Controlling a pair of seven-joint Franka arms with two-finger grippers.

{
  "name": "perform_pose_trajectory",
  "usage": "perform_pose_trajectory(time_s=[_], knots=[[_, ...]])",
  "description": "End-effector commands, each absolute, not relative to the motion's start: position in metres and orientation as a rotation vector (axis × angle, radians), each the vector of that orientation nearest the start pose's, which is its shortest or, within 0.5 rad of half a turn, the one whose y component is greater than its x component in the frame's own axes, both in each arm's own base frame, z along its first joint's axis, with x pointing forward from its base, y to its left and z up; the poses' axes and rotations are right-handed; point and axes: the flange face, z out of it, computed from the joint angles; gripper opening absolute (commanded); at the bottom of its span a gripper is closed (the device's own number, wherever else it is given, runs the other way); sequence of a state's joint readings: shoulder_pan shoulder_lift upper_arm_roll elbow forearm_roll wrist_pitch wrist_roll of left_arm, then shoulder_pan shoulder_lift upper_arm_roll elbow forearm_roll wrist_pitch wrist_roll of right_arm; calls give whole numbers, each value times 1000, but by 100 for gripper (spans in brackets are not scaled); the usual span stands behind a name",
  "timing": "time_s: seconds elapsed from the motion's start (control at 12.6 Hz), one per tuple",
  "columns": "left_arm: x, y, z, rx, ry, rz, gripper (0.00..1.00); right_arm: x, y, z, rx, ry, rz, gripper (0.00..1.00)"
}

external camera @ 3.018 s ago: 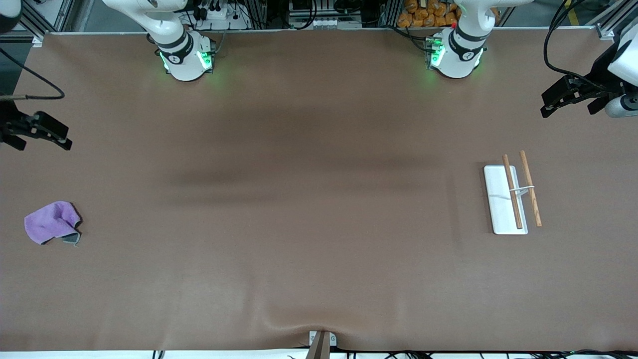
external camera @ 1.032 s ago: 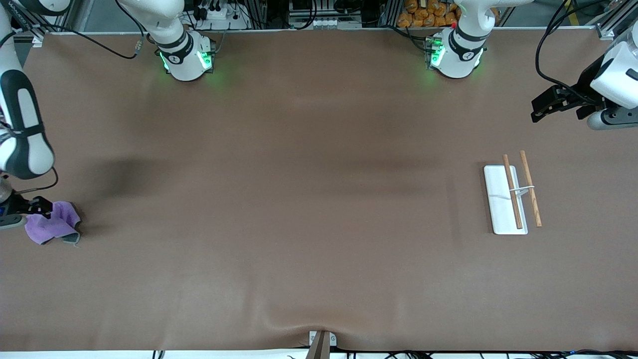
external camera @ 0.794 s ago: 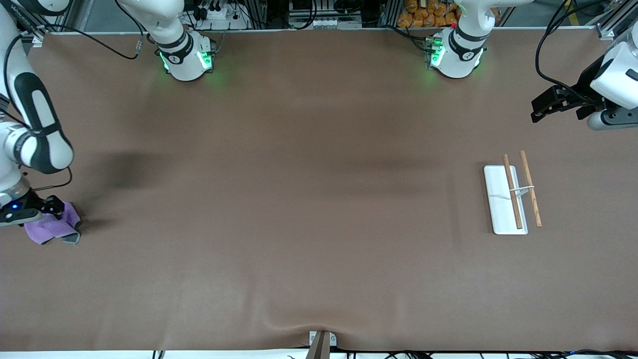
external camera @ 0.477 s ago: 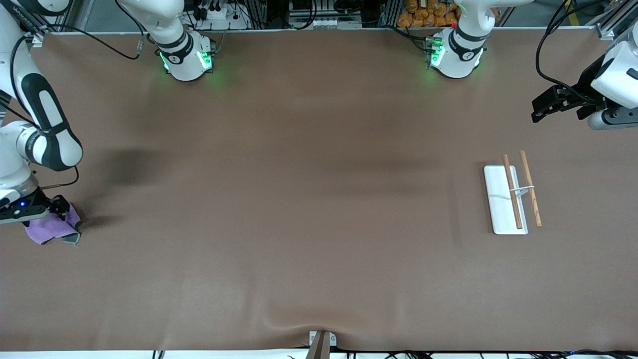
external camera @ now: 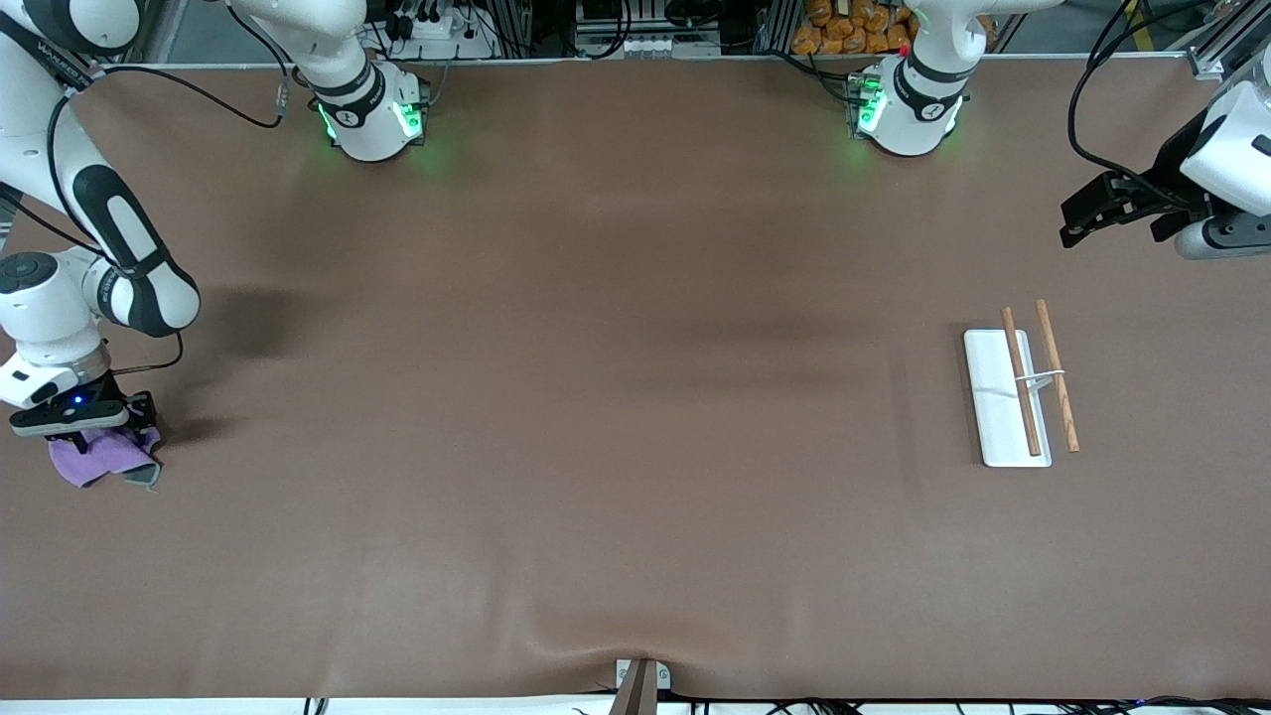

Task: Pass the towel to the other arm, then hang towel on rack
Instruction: 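Lower the right gripper onto the purple towel and grasp its corner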

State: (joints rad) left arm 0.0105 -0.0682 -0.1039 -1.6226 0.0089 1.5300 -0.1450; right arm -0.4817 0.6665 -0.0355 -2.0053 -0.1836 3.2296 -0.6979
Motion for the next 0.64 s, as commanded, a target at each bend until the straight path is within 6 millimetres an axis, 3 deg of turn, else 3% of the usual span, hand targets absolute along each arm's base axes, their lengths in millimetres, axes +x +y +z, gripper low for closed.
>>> perform_pose_trajectory(time_s=[0.0,0.32,0.56], knots=[[529,-50,635,-3120,-58,23,100,567,-298,189,-3354,-703,-746,0],[530,-52,633,-3120,-54,31,100,595,-305,216,-3343,-703,-459,0],[530,-53,633,-3120,-51,28,100,616,-297,248,-3314,-702,-241,0]])
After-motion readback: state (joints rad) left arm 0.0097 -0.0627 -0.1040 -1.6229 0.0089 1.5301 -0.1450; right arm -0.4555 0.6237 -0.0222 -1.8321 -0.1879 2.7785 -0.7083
